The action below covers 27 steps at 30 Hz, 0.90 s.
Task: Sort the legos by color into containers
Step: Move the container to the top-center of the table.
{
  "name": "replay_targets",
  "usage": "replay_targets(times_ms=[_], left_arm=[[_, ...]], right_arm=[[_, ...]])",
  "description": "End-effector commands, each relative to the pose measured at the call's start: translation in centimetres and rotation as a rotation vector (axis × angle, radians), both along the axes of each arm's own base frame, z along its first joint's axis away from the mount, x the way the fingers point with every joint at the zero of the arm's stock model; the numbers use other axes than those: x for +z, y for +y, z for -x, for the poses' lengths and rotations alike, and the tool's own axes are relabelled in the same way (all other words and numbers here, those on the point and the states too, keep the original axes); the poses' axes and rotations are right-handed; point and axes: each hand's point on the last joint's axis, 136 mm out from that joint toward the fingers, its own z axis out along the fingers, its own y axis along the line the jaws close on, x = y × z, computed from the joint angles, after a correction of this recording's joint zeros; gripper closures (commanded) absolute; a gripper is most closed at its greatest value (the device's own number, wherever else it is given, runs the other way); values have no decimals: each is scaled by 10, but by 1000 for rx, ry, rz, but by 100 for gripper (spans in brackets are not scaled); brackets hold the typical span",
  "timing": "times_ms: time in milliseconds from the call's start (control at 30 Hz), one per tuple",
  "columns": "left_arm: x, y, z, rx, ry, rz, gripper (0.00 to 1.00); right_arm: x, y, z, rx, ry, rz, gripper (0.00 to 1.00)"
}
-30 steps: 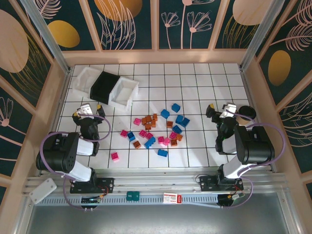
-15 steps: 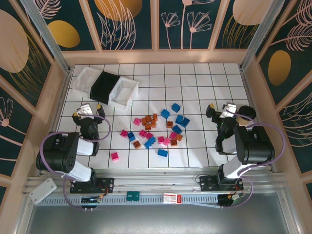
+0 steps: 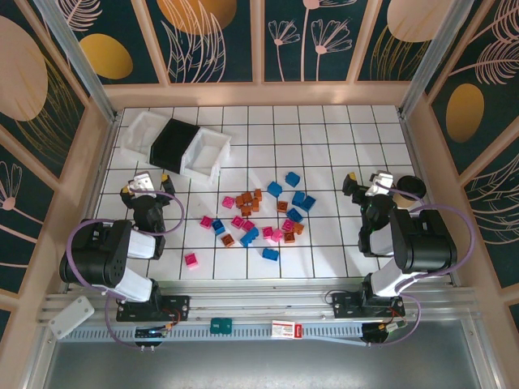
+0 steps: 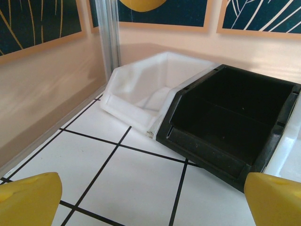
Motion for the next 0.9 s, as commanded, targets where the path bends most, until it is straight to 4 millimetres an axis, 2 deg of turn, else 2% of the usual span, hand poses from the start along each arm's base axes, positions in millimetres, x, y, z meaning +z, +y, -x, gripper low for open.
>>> replay_targets(times_ms=[0,433,567,633,767,867], left_arm=[[17,2,-4,7,-68,16,1],[18,3,-3,8,-72,15,1],[33,-7,-5,-48,-61,-2,1],[39,3,-3,12,-51,19,1],[64,10,4,63,-111,70,1],[88,8,-1,56,-179,155,1]], right_arm=[[11,1,-5,9,-36,11,1],[12,1,-6,40,-37,-18,1],[21,-3,-6,3,-25,-7,1],[24,-6,-9,-33,2,-8,1],[29,-10,-15,-145,70,4,1],[44,-16,-14,-303,61,12,1]])
